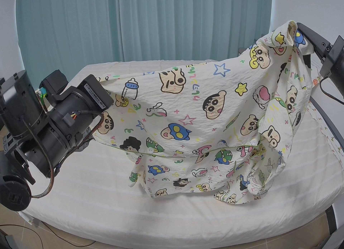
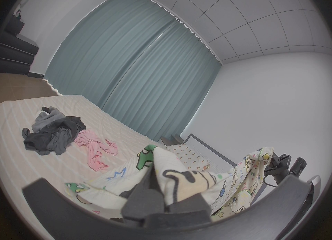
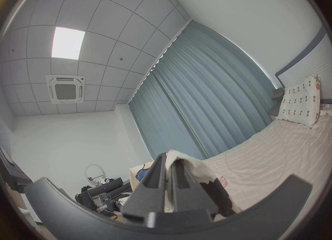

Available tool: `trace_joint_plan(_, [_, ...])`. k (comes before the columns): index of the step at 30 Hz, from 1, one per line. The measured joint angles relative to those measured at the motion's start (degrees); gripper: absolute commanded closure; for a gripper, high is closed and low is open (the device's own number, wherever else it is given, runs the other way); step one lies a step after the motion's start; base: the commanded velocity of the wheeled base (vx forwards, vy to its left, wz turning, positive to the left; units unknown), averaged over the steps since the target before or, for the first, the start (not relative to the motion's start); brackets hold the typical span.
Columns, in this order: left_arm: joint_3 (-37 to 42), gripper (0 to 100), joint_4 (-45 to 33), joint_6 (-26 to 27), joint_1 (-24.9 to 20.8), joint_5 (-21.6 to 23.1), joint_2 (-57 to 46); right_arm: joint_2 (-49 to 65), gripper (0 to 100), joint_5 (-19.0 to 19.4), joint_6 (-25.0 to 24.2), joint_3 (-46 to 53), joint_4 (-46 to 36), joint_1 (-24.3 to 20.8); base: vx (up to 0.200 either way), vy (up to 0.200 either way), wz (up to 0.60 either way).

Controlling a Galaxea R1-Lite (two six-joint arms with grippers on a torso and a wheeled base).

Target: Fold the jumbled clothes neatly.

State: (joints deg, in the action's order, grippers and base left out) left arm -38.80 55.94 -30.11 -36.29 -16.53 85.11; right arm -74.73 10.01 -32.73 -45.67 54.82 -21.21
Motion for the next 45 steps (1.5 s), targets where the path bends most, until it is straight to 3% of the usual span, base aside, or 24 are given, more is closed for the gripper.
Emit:
trace_joint_plan(25, [0.02,100,0.02,-0.16,-1.16,-0.05,6.91,-1.62,100,1.10,-0.09,5.64,0.11,4.32,0.000,-0.200,0.00])
trace_joint_plan(31, [1.05,100,0.02,-0.43,-1.17,-0.05,8.02,-1.76,100,1.18,-0.11,8.13,0.16,5.18,0.000,0.000,0.00])
trace_joint_plan(45, [4.00,100,0.02,-0.49,-1.68,-1.94,8.08,-0.05,100,2.36,-0.16,11.47,0.30,4.99,-0.200,0.000,0.00])
